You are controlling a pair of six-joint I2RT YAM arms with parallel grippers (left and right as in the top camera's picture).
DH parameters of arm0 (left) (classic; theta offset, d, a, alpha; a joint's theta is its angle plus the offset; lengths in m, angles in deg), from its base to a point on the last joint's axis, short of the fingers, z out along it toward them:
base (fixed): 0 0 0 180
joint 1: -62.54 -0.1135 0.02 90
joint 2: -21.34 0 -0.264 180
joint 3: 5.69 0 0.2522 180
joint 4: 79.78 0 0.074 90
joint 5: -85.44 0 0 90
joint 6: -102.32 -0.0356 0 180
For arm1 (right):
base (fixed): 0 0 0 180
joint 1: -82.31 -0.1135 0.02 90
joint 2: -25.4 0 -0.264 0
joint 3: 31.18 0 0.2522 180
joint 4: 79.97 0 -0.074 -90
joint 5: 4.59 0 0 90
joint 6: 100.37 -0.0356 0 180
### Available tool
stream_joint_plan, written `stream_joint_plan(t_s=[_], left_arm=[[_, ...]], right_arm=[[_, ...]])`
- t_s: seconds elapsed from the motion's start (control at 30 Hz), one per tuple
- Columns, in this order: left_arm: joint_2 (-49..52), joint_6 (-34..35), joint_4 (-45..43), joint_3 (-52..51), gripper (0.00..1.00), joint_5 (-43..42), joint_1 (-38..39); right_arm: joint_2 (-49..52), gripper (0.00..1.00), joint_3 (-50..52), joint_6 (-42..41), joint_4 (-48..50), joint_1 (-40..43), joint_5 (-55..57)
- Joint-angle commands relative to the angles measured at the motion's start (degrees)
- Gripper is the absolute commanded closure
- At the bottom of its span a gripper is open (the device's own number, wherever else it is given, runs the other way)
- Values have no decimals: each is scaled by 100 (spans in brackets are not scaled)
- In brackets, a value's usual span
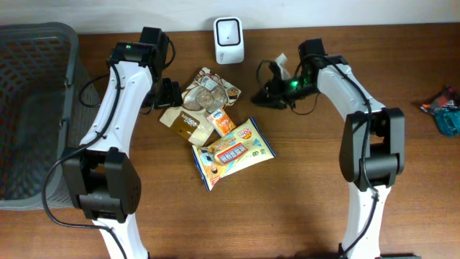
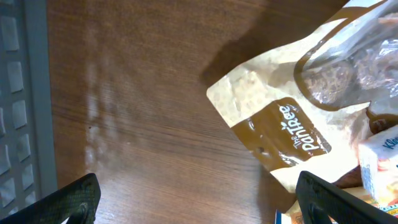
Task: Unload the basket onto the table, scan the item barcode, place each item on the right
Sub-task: 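Lift the Kleenex pack with the right gripper out of the pile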
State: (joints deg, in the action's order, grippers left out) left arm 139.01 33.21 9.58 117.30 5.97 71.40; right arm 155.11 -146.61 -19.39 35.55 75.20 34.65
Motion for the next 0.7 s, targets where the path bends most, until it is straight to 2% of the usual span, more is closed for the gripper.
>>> stream_joint_plan(t_s=[0.0,0.07,0.3,0.37,0.4,0.47,0.67], left_arm=[[13,96,7,9,1,-17,-4],[13,96,7,9,1,-17,-2],[13,96,7,9,1,-17,-4],[13,96,7,9,1,-17,-4],[13,96,9,9,1,-17,-4],[13,96,7,9,1,-17,-4],[13,96,7,9,1,-17,-2]], right_arm=[[68,79,-258,92,-24,-317,1078],[50,78,-743,304,-299,-732,1255],[66,71,-986,603,-682,-2194,4081],[96,53,-973,391,-654,-2719,5064],[96,47,-911,243,-581,-2859,5270],[96,43,-802,-7,-435,-3049,5440],[96,42,-286,-236,179,-3075,5560]])
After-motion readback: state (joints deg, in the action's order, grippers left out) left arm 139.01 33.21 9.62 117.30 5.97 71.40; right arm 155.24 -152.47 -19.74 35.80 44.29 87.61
